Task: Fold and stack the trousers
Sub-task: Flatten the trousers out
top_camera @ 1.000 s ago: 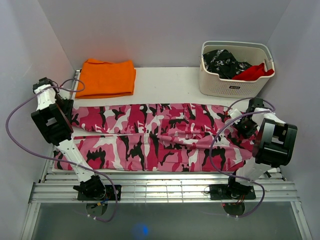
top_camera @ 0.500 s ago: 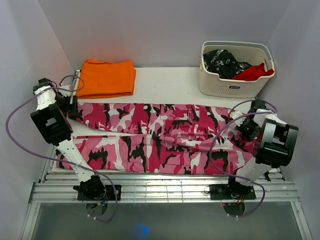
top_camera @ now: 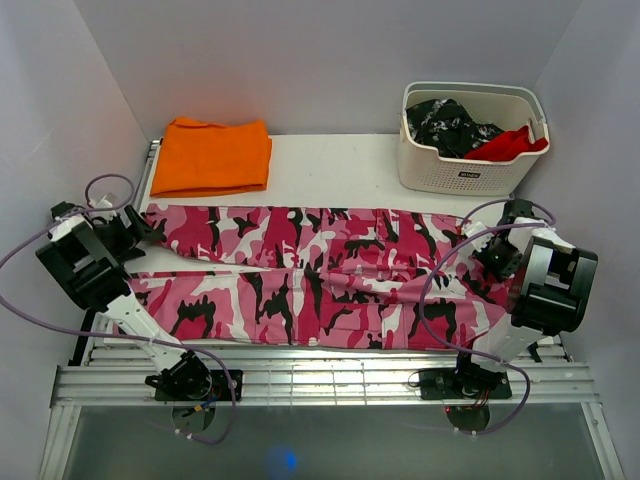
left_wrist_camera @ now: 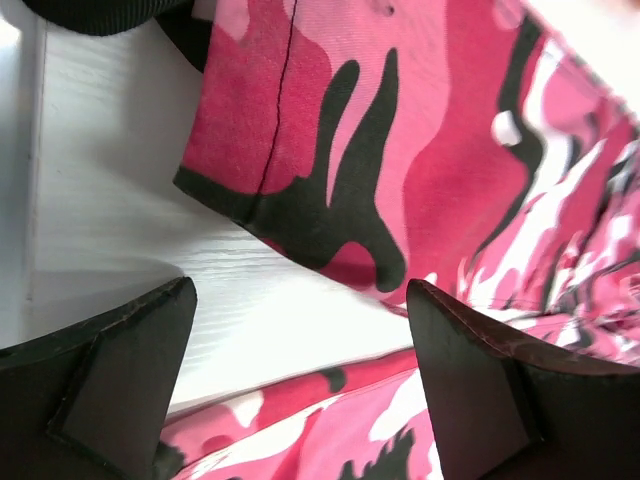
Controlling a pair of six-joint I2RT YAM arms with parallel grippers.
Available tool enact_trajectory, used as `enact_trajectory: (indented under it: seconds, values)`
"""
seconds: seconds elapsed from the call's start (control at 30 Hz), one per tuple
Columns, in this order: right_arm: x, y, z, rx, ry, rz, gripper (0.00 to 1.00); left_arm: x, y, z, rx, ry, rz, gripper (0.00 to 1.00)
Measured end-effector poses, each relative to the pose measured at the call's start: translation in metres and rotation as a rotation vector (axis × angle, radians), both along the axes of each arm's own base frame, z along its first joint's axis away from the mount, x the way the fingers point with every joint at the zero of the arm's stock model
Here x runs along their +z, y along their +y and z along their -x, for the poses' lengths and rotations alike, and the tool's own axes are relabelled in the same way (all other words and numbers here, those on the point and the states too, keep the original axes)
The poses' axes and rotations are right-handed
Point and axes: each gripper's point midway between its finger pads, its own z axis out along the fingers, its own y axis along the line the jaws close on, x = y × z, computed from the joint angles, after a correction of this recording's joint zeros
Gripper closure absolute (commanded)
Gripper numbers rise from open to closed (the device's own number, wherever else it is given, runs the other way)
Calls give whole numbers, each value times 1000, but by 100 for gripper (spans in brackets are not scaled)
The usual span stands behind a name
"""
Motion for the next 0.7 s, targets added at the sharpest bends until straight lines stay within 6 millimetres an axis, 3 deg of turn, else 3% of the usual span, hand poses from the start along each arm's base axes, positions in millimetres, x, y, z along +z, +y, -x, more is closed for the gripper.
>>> enact_trajectory:
  seconds: [0.1,0.2,0.27,0.37,0.57,0.7]
  values:
    - [0,0,0,-4,0,-1,82,2,-7,-3,58,-42,59,17]
    - [0,0,0,-9,5,-8,82,0,-8,-13,86,-70,66,41]
    - [0,0,-2,-15,9,-14,83,2,-9,-24,92,-90,55,69]
    - [-1,1,-4,-20,15,-25,85,12,-9,-40,88,-112,19,100]
    - [1,5,-12,-18,2,-57,87,51,8,-60,107,-98,-116,100]
    - [1,9,-14,-12,-7,-82,88,72,21,-31,142,15,-286,100]
